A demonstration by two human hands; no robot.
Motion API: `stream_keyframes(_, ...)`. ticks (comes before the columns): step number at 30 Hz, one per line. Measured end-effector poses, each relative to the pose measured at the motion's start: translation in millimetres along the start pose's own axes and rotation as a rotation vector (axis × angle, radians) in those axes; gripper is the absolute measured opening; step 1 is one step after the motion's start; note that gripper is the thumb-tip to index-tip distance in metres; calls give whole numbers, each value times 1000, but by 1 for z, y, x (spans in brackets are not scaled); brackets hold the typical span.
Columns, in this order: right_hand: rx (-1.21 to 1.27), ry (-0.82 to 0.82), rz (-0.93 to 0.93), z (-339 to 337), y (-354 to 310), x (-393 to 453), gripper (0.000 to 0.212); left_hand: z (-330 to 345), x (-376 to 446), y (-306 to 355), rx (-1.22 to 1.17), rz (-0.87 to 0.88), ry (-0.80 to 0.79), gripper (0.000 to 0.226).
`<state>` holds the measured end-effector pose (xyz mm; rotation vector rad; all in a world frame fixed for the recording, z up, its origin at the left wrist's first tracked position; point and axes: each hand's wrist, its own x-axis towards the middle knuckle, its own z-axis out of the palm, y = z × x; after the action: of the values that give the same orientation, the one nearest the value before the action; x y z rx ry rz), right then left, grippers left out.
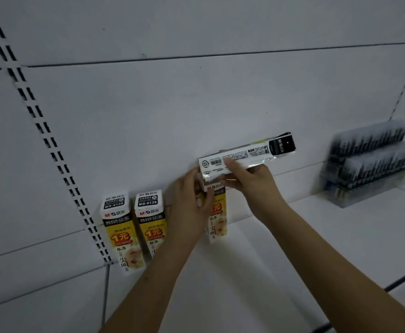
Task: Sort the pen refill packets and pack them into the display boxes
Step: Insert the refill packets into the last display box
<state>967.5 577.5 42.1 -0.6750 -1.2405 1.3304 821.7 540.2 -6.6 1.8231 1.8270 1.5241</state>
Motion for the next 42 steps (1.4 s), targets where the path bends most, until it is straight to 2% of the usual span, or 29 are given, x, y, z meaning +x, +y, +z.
stream_keyframes(4, -52, -43, -29, -8, 5, 14, 22, 3, 11, -5, -81, -26, 11, 45)
stream_keyframes(9, -571, -177, -113, -28, -6, 15, 20, 6, 7, -7, -43, -18, 21, 49)
stream_keyframes(11, -743, -231, -126, -31, -19, 13, 11, 9, 4, -9, -58, -15, -25, 53)
stream_keyframes(18, -1020, -492, -210, -27, -68, 21, 19, 17, -5, -15, -203, -2, -114, 59)
stream_keyframes(28, -1145, -621, -107, -22, -93, 22, 22, 9, -8, -14, -222, 42, -154, 63)
stream_keyframes(32, -1119, -578, -83, -27, -97, 19, 17, 8, -9, -12, -199, 59, -192, 63)
stream_keyframes(36, -1140, -647, -26, -28, -93, 15, 23, 7, -8, -13, -186, 57, -209, 61)
stream_keyframes(42, -1208, -572, -50, -31, -104, 10, 22, 9, -8, -7, -188, 67, -258, 57)
